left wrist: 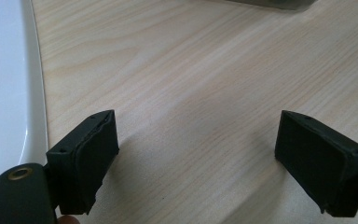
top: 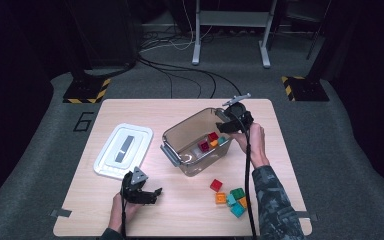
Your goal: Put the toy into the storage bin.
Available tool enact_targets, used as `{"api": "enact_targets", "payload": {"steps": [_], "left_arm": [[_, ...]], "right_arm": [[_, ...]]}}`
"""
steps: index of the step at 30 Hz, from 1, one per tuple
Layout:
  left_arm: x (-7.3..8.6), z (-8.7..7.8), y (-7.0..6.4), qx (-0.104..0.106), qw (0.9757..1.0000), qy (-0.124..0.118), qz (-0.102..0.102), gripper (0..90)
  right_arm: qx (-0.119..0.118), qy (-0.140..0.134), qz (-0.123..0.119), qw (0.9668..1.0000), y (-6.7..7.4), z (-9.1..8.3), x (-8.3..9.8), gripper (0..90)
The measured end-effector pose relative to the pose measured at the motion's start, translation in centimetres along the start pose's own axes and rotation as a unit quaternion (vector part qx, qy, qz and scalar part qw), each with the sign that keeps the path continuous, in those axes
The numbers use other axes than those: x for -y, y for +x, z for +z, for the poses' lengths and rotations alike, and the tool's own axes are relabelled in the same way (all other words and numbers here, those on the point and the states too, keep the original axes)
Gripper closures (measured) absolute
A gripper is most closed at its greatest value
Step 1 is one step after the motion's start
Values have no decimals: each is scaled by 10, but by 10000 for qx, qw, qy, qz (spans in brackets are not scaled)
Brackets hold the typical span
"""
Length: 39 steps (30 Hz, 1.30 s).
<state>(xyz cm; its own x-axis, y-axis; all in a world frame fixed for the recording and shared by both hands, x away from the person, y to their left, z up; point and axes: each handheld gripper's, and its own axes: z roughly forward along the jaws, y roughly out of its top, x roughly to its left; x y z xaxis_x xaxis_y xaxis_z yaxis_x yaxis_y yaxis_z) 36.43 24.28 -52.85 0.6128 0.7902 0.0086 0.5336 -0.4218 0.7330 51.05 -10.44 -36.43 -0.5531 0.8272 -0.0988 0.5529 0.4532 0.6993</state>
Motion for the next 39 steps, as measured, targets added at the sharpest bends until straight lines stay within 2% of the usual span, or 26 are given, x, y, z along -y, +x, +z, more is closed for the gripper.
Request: {"api": "enact_targets", "payload": {"steps": [2,9,15,27,39], "left_arm": [[0,0,0,0,10000,-2,-2,131],[0,0,0,5,10000,4,-10,131],[0,0,0,6,10000,5,-10,131],[0,0,0,6,10000,4,-9,130],[0,0,0,5,10000,6,-9,130]], "right_arm": [[11,-51,-10,10000,-1,-3,1,284],[-13,-245,10,9997,-2,-18,9,148],[-47,-366,64,9993,-3,-34,23,108],[-21,-355,169,9992,-2,-53,62,73],[-121,-181,260,9994,7,-51,101,52]]}}
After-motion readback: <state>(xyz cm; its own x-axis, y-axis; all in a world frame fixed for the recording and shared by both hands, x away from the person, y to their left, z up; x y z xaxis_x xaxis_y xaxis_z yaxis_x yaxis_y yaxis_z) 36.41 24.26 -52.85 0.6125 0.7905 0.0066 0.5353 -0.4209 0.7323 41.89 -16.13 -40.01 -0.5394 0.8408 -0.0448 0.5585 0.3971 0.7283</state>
